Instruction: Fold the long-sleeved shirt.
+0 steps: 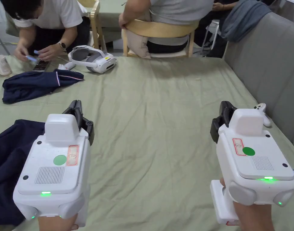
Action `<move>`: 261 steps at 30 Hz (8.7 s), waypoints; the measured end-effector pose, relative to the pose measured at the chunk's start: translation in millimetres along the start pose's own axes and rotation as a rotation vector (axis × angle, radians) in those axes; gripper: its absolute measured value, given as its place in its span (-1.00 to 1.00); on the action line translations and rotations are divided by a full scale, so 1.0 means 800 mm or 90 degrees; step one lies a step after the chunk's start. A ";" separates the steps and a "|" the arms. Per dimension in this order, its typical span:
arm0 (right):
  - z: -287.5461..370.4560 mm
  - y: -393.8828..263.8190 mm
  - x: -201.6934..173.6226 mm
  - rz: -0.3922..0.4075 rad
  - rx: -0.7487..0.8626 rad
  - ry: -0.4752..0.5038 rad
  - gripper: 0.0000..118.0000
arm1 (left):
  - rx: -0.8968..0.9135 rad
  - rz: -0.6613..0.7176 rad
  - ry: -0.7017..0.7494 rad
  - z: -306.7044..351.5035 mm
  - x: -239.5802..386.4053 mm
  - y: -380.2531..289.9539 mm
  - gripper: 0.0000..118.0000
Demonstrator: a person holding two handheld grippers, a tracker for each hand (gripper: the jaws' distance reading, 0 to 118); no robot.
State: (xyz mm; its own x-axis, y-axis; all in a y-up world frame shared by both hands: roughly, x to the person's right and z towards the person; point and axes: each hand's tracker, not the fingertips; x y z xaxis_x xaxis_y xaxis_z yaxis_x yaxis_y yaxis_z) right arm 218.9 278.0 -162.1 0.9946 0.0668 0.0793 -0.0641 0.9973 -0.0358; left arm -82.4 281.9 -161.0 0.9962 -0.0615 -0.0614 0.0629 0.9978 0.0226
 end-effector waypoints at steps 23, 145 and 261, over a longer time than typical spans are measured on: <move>-0.002 0.022 -0.258 0.025 -0.006 0.377 -0.99 | -0.322 0.064 0.169 -0.027 -0.230 -0.053 0.80; -0.294 0.394 0.192 0.015 -0.059 -0.002 -0.96 | -0.174 0.109 -0.121 -0.358 -0.023 0.326 -0.79; -0.332 0.375 0.143 0.028 -0.131 0.063 -0.95 | -0.211 0.056 -0.102 -0.401 -0.014 0.338 -0.78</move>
State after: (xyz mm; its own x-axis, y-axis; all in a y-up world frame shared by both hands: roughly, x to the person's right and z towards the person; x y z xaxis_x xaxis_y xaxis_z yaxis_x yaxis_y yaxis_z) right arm 335.0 577.1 -428.3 0.9950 0.0967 -0.0247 -0.0998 0.9656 -0.2401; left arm -96.1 560.8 -473.9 0.9953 0.0477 0.0843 -0.0199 0.9524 -0.3042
